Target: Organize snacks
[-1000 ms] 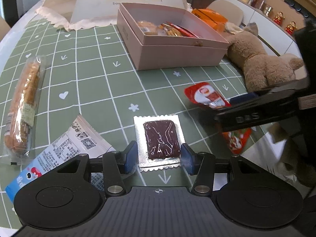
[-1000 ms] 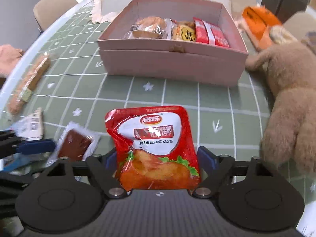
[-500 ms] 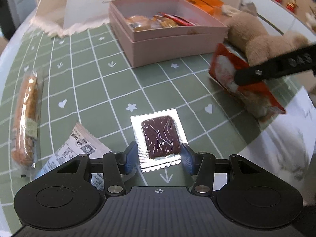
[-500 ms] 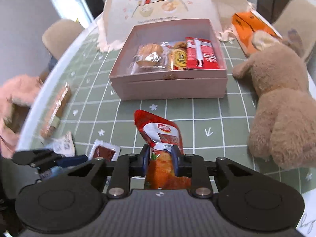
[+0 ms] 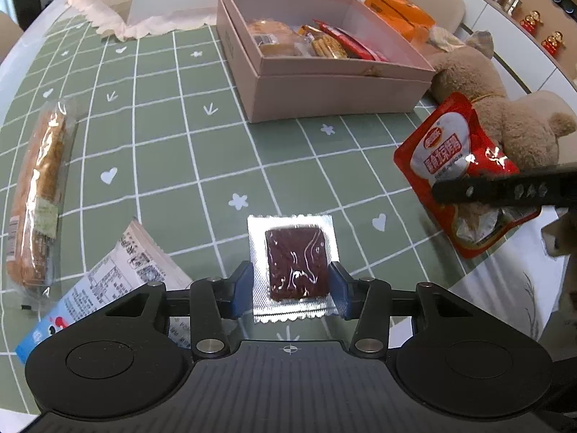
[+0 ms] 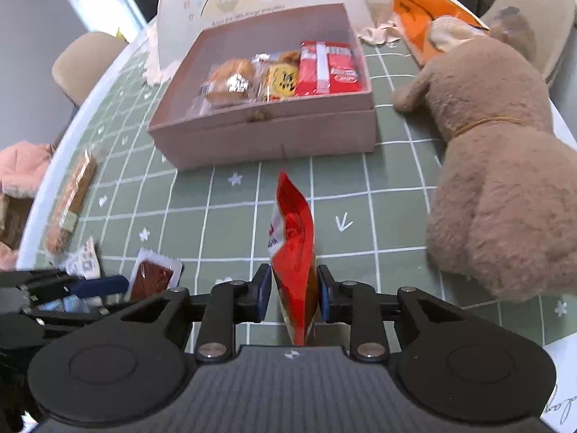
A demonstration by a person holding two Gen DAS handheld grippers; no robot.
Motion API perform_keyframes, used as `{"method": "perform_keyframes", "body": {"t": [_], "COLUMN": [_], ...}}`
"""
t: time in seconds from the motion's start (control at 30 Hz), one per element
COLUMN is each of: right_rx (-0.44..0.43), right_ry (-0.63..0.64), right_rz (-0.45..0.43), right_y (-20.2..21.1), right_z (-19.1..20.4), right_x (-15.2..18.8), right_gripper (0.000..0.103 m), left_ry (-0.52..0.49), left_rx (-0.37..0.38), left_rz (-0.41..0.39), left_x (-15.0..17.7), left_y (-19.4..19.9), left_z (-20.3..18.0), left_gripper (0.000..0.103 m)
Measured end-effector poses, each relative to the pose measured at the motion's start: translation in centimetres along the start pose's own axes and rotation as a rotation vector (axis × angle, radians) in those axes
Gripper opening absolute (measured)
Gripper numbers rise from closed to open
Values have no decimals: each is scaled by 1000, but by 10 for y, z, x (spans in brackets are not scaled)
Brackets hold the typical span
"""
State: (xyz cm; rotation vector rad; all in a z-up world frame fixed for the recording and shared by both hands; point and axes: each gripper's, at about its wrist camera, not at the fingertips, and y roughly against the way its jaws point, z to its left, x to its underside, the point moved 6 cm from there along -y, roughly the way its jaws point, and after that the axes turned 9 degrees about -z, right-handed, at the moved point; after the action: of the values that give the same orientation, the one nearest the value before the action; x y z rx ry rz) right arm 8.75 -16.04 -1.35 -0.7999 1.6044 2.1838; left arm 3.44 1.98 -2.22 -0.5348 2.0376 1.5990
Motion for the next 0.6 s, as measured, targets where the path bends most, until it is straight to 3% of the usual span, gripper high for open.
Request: {"method": "perform_keyframes", "body": {"t": [0.23,0.33,0.47,0.6], "right_rx": [40,47,33,-7], "right_ry": [29,12,4,7], "right_rz": [21,25,19,-20], "right_y": [-6,-6,-2,12], "right_z": [-2,-8,-11,-4], "right_x": [11,14,14,6], "right_gripper": [25,24,17,17], "left_ry": [-71,-115,-198,-197], "left_rx": [-44,-47,-55,-42], "left_rz": [-11,-17,-44,-50], "left_x": [-2,-3,0,0], "left_y": [-9,-12,-15,-15], "left_z": [-9,-15,-25,-27], "left_gripper": [49,45,44,44]}}
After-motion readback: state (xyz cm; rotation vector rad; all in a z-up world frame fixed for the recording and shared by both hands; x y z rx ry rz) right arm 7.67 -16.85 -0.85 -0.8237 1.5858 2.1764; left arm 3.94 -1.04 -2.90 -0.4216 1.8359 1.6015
